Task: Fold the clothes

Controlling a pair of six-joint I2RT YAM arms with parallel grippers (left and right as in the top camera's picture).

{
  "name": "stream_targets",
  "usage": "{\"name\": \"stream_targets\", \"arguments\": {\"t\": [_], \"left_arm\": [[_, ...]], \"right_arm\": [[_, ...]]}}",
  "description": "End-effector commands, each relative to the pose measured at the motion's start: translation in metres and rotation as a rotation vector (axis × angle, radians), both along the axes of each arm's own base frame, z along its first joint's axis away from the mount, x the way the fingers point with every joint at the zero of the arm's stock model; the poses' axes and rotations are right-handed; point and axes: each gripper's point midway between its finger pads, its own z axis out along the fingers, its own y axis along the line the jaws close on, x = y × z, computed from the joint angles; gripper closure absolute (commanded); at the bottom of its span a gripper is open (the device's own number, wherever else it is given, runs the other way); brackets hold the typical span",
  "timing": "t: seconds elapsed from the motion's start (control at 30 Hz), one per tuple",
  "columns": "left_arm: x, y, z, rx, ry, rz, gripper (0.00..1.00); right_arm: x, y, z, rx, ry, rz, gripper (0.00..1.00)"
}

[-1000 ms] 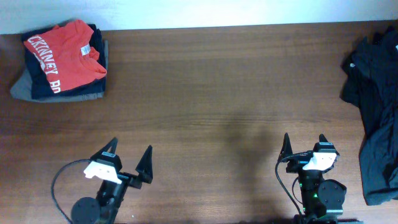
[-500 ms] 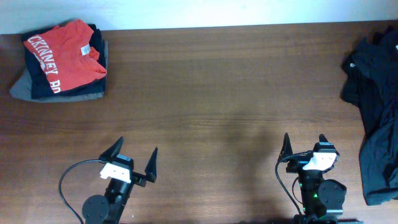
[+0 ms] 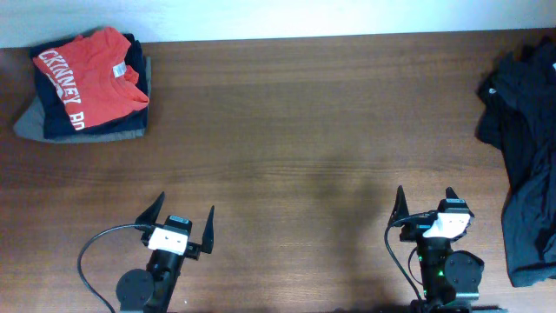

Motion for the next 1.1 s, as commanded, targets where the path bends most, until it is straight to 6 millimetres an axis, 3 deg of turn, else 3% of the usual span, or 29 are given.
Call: {"name": "stream_targets", "arguments": {"t": [0.0,0.17,1.07], "left_arm": [[0.0016,0.0103,-0.0012,0.021,-0.005,0.048,0.01],[0.0027,0.0178,-0.0013,0.021,-0.004,0.079,0.01],[0.0027,0.0178,-0.0013,0.021,-0.004,0.079,0.01]], "right_arm": [[-0.0006,-0.0028,-0.0019,0.0,0.002,-0.013,0.01],[-0.0006,-0.0028,-0.0019,0.0,0.002,-0.013,0.01],[-0.0006,-0.0028,-0.0019,0.0,0.002,-0.013,0.01]]}}
